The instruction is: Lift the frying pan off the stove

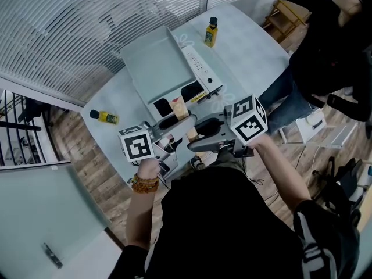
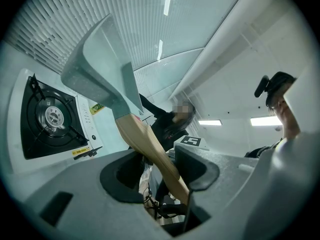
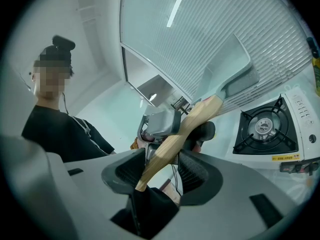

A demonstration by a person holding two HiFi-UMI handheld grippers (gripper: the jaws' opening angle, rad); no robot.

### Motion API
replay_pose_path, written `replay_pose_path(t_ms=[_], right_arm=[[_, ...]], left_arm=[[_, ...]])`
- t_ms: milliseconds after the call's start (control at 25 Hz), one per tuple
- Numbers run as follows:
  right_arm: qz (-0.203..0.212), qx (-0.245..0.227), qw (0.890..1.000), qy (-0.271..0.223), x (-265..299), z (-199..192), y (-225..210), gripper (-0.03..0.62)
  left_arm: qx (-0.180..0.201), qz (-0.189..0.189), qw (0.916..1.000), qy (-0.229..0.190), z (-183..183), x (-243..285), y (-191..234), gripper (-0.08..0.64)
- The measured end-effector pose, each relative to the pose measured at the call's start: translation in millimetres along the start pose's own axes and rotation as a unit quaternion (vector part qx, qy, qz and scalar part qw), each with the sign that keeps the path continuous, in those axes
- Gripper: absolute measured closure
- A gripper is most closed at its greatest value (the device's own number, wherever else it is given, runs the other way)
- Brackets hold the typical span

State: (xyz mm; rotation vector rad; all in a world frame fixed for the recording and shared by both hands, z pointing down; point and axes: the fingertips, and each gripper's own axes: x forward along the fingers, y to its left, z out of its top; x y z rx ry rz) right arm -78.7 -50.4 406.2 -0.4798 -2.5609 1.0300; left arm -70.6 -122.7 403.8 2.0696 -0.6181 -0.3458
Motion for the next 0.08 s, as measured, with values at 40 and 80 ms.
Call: replay_pose_path(t_ms=[40, 80], right_arm=[[0.000, 0.001, 1.000, 0.000, 0.2, -0.4, -0.2, 0.396], [0.000, 0.001, 1.000, -0.001, 0.4, -0.8, -0.5, 0.396]], left_arm=[[-0.001, 0.000, 1.0000, 0.000, -0.4, 0.0, 0.4, 0.360], [-0.001, 0.000, 1.0000, 0.000, -0.8, 0.0, 0.8, 0.359]])
